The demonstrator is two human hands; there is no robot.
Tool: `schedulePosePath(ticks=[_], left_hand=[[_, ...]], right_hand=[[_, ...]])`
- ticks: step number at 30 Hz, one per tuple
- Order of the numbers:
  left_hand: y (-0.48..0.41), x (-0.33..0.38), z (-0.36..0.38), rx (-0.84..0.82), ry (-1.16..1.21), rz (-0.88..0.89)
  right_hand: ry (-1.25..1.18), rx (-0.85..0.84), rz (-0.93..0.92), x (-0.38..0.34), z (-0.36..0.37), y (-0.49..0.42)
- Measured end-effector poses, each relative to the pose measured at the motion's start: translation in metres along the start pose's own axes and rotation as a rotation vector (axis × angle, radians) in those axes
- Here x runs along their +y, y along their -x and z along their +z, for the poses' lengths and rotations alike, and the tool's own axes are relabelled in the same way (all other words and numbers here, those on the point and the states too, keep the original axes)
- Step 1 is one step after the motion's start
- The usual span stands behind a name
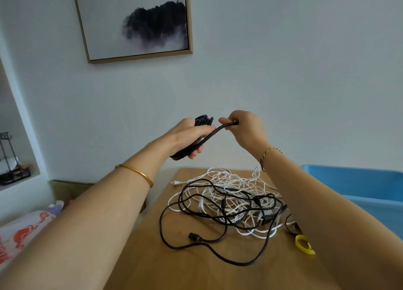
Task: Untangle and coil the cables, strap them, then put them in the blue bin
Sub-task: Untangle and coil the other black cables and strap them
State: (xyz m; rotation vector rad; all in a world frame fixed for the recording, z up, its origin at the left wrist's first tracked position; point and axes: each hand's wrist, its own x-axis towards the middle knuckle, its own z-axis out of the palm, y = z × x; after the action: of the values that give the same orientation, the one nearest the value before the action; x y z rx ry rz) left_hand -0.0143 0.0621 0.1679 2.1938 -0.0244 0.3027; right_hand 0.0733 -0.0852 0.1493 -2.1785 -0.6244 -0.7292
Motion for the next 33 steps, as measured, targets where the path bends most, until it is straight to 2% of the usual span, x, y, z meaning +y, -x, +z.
schedulePosePath(ticks=[3, 6, 9, 12, 15, 18, 20, 23, 27, 33], left_hand=[[0.002, 0.001, 0.000, -0.095, 0.072, -0.036], [0.002, 0.000, 0.002, -0.168, -0.003, -0.038], [0.000, -0.002, 0.002, -0.161, -0.052, -0.064], [-0.003, -0.005, 0.000, -0.109, 0.033, -0.081], [-0.006, -0.008, -0.003, 0.027, 0.154, -0.074], [-0.009, -0.012, -0.009, 0.179, 0.274, -0.088], [-0.009, -0.014, -0.012, 0.203, 0.315, -0.109], [-0.008, -0.015, -0.012, 0.100, 0.359, -0.181], [-0.001, -0.010, -0.014, -0.168, 0.448, -0.274], [0.007, 0.008, -0.013, -0.424, 0.561, -0.170]], right_hand=[[-0.008, 0.027, -0.067, -0.001, 0.000, -0.003], [-0.005, 0.017, -0.123, 0.000, 0.001, -0.007], [0.043, -0.005, -0.127, 0.004, 0.001, -0.010], [0.073, 0.021, -0.055, 0.013, 0.000, -0.013], [0.065, 0.045, 0.024, 0.026, -0.003, -0.013], [0.050, 0.009, 0.106, 0.047, -0.001, -0.008], [0.055, -0.031, 0.160, 0.057, 0.004, -0.004], [-0.029, -0.039, 0.200, 0.059, 0.011, -0.004], [-0.034, 0.076, 0.206, 0.058, 0.015, -0.010], [-0.039, -0.036, 0.226, 0.057, 0.025, -0.011]])
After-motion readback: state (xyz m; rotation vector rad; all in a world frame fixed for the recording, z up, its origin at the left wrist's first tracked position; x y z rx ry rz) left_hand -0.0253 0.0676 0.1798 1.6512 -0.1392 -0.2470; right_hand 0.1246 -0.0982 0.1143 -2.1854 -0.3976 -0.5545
